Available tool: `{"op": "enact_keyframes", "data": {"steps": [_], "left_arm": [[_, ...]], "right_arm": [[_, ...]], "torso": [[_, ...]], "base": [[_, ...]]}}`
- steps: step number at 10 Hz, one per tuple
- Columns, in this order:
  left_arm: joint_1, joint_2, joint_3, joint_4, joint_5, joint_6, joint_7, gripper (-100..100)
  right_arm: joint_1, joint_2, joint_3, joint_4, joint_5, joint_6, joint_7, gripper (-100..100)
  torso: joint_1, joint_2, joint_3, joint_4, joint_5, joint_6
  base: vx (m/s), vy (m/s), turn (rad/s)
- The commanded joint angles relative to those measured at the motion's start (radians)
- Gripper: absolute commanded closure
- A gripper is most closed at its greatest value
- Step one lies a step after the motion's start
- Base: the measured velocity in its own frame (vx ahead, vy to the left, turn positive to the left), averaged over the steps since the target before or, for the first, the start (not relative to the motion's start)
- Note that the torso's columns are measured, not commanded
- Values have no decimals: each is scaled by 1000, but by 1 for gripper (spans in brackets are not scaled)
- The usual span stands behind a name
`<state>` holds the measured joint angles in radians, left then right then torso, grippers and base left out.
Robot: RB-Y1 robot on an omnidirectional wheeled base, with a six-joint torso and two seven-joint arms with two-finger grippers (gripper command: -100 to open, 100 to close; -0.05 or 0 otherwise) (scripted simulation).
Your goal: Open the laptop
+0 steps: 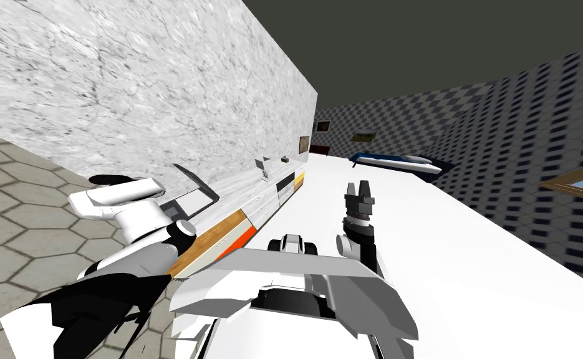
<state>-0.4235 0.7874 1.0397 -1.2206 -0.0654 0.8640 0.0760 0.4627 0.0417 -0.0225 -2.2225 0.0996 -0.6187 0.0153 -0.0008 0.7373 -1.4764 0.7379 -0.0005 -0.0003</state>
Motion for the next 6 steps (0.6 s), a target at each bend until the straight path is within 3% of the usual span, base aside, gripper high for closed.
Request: {"op": "enact_keyframes", "data": {"steps": [1, 2, 3, 6], "left_arm": [[0, 8, 15, 63, 4, -15, 1, 100], [1, 0, 13, 44, -1, -14, 4, 100], [14, 9, 5, 47, -26, -10, -5, -100], [37, 26, -11, 51, -70, -1, -22, -100]], "right_arm": [[0, 0, 0, 0, 0, 0, 0, 0], [0, 0, 0, 0, 0, 0, 0, 0], [0, 0, 0, 0, 0, 0, 0, 0], [1, 0, 0, 0, 0, 0, 0, 0]], "torso": [[2, -1, -1, 0, 1, -1], [3, -3, -2, -1, 1, 0], [2, -3, -2, -1, 1, 1], [-2, -4, -3, -2, -1, 1]], "base": [[-13, -3, 62], [-1, -1, 12], [96, -26, 8], [189, -73, 14]]}}
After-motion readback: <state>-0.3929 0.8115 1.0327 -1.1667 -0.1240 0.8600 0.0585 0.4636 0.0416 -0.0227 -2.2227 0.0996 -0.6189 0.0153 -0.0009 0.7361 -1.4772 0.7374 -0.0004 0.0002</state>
